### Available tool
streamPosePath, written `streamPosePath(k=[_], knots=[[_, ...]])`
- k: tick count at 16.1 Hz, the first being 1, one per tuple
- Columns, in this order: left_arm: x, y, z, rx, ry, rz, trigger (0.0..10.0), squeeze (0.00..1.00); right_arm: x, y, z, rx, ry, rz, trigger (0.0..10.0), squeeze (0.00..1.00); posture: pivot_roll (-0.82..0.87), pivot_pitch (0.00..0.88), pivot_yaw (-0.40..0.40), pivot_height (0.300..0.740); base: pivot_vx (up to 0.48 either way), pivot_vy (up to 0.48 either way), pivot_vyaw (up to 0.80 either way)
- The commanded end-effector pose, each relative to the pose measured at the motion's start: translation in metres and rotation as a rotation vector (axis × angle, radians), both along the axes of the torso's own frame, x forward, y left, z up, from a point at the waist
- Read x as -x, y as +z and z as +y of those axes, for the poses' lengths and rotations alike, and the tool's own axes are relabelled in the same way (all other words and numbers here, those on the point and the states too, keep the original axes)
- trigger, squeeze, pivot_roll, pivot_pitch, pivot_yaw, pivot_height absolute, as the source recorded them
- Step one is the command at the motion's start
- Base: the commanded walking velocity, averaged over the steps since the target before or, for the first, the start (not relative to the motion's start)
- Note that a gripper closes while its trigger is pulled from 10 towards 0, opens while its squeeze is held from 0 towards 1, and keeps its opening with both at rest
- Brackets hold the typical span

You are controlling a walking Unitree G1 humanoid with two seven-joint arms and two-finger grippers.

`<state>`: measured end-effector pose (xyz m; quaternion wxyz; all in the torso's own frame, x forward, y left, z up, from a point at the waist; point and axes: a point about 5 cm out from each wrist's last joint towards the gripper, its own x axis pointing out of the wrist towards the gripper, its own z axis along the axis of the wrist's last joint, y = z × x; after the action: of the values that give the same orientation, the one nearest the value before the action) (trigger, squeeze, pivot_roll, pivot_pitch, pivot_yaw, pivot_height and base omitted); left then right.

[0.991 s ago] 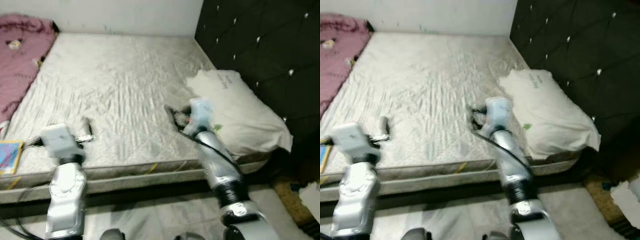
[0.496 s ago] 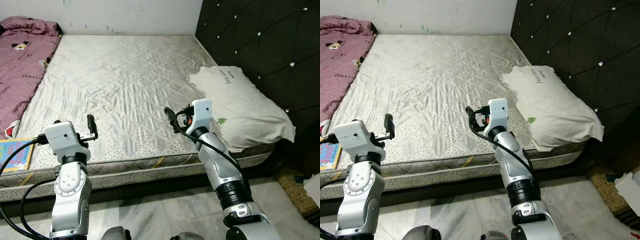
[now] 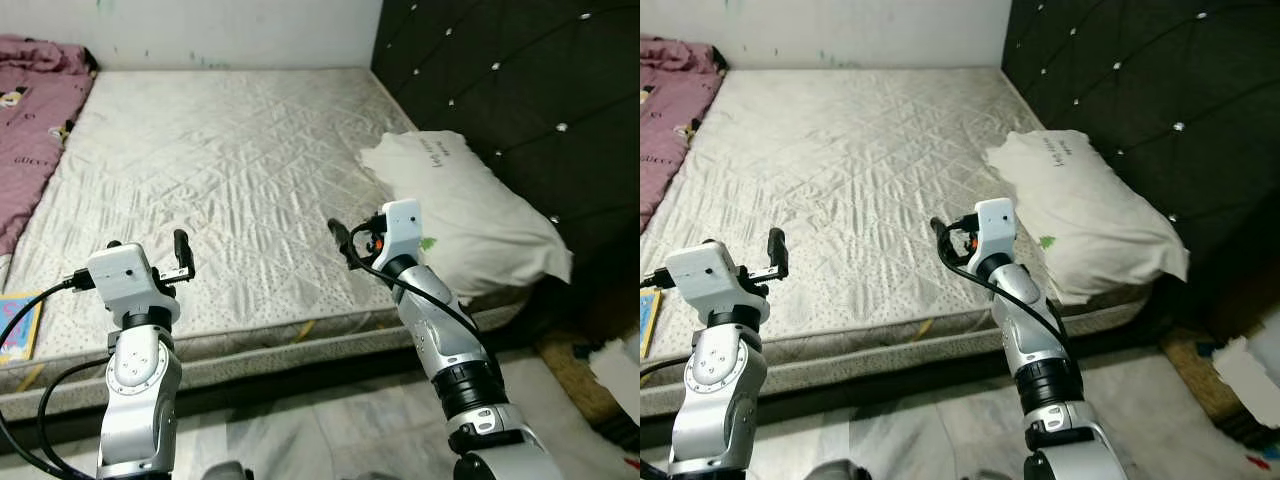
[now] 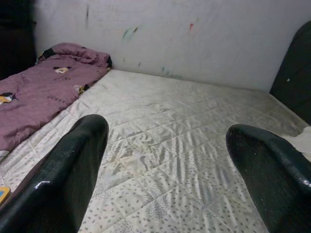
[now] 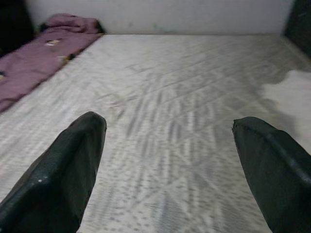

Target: Clean up the room

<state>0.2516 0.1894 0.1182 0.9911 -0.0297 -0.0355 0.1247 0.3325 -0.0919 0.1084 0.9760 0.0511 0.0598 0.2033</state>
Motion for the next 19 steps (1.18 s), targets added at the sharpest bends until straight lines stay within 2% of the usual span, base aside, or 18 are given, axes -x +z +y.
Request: streamPosePath(k=[1, 2, 4, 6, 7, 9, 13, 16, 17, 19], knots=[[0.0, 0.004, -0.001, -0.002, -0.009, -0.019, 10.0, 0.0, -0.001, 0.006, 0.0, -0.019, 0.008, -0.016, 10.0, 0.0, -0.01, 0.0, -0.046, 0.74, 0.356, 0.0, 0.0], [0.0, 0.004, -0.001, -0.003, -0.009, -0.019, 10.0, 0.0, -0.002, 0.007, -0.001, -0.011, -0.005, -0.019, 10.0, 0.0, -0.01, 0.0, -0.046, 0.74, 0.352, 0.0, 0.0], [0.0, 0.004, -0.001, -0.006, -0.008, -0.019, 10.0, 0.0, -0.005, 0.009, -0.008, 0.078, -0.063, -0.065, 10.0, 0.0, -0.01, 0.0, -0.046, 0.74, 0.354, 0.0, 0.0], [-0.001, 0.004, -0.001, -0.006, -0.007, -0.021, 10.0, 0.0, -0.007, 0.007, -0.007, 0.066, -0.048, -0.039, 10.0, 0.0, -0.01, 0.0, -0.046, 0.74, 0.354, 0.0, 0.0], [-0.001, 0.005, -0.001, -0.008, -0.006, -0.022, 10.0, 0.0, -0.008, 0.007, -0.01, 0.105, -0.083, -0.049, 10.0, 0.0, -0.01, 0.0, -0.046, 0.74, 0.352, 0.0, 0.0], [-0.001, 0.005, 0.0, -0.008, -0.006, -0.023, 10.0, 0.0, -0.009, 0.007, -0.011, 0.068, -0.073, -0.03, 10.0, 0.0, -0.01, 0.0, -0.045, 0.74, 0.347, 0.0, 0.0], [-0.001, 0.005, 0.0, -0.01, -0.008, -0.024, 10.0, 0.0, -0.008, 0.006, -0.015, 0.058, -0.059, -0.034, 10.0, 0.0, -0.01, 0.0, -0.041, 0.74, 0.365, 0.0, 0.0], [-0.002, 0.005, 0.001, -0.003, 0.002, -0.024, 10.0, 0.0, -0.01, 0.008, -0.012, 0.12, -0.053, -0.069, 10.0, 0.0, -0.01, 0.0, -0.042, 0.74, 0.36, 0.0, 0.0], [-0.002, 0.003, 0.001, -0.018, 0.027, -0.008, 10.0, 0.0, -0.01, 0.009, -0.011, 0.114, -0.038, -0.08, 10.0, 0.0, -0.01, 0.0, -0.043, 0.74, 0.0, 0.0, 0.0], [-0.003, 0.0, 0.002, 0.008, 0.042, 0.011, 10.0, 0.0, -0.013, 0.014, -0.013, 0.14, -0.073, -0.125, 10.0, 0.0, -0.01, 0.0, -0.044, 0.74, 0.0, 0.0, 0.0]])
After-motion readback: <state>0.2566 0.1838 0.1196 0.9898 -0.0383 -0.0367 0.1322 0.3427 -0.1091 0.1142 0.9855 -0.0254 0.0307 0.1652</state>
